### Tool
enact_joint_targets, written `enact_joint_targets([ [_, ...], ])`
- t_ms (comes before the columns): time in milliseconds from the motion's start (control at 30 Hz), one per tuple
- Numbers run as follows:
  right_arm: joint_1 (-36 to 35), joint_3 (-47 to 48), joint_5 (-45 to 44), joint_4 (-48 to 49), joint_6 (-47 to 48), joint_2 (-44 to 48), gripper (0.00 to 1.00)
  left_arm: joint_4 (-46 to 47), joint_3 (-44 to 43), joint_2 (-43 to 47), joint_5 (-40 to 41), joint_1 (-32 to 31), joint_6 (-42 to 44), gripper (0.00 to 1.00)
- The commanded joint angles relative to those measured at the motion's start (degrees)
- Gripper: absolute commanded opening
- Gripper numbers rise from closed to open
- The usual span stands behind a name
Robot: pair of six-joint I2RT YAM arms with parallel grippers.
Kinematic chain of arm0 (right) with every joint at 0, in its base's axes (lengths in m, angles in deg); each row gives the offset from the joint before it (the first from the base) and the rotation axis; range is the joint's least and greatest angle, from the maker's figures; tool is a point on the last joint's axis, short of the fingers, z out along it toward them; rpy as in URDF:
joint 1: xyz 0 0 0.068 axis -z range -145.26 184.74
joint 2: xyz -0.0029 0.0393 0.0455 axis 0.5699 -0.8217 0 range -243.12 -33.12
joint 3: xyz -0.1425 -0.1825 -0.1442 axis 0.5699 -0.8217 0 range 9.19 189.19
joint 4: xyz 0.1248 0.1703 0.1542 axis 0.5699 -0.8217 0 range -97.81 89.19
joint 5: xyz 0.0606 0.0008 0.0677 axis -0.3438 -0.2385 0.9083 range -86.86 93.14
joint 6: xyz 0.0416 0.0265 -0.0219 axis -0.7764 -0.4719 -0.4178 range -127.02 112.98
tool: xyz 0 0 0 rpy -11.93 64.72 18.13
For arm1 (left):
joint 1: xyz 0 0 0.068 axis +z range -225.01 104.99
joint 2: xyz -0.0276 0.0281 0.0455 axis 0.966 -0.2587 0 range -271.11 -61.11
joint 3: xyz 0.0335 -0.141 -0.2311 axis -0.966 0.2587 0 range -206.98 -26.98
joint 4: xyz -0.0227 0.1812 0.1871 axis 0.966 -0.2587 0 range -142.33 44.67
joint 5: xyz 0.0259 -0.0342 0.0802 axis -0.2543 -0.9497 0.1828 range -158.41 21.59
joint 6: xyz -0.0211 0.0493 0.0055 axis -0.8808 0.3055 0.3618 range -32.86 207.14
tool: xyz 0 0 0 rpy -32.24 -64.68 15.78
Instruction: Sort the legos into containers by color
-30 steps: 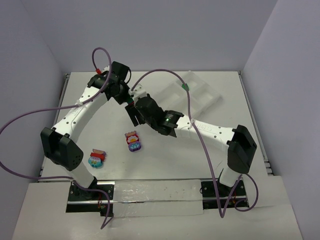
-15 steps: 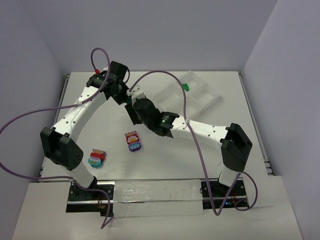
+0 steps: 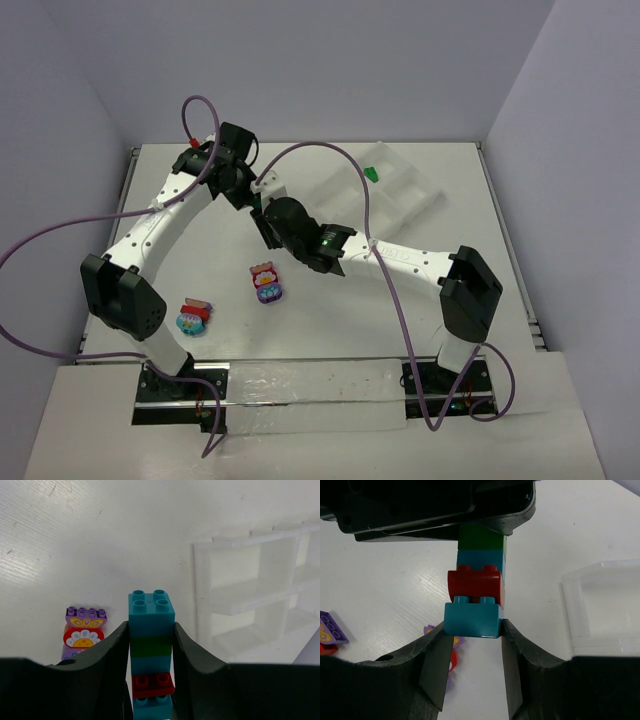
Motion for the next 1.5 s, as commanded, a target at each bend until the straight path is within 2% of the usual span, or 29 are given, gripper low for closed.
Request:
enact_joint_targets([
  [0,-0.26,2.43,-0.78,4.17,-1.83,-0.73,0.13,1.22,-0.33,1.46,-1.14,0.52,0.51,0.0],
  [33,-0.26,2.29,-0.91,4.14,-2.0,-0.56,0.05,1.15,-0.34,1.42,-1.07,0.7,0.62,0.0],
  [67,-0.26,2.04,-1.1,4.08,-2.21,-0.27,0.01,1.11,-0.28,1.41,-1.0,0.92,0.7,0.0],
  [333,-0.26,-4.2,-2.63,3.84,-4.15,4.92,0.0,2.03,0.24,0.94,-1.37,3.49,1.54,0.0],
  [800,-0.26,-16.33,-5.47,0.93,-8.85,15.65,0.0,5.0,1.86,-2.49,-3.12,4.25,1.95,0.0],
  [967,0.12,-18.75,-6.71,-0.66,-10.41,17.7,0.0,9.41,5.64,-5.22,-4.42,4.29,4.5,0.0],
  [1067,1.08,-20.7,-5.24,-1.1,-12.28,19.86,0.0,15.38,11.26,-7.1,-6.93,4.29,6.69,0.0],
  [1300,3.92,-22.49,-1.52,-2.59,-14.35,22.12,0.0,22.55,16.46,-10.49,-10.77,4.08,9.64,0.01],
  [1367,4.53,-22.79,-1.13,-2.81,-14.61,22.47,0.0,23.85,17.38,-10.54,-10.51,4.12,9.69,0.06],
  [1467,5.32,-22.58,-0.82,-2.86,-14.7,22.65,0.0,22.67,16.81,-11.59,-10.11,4.07,10.13,0.28],
])
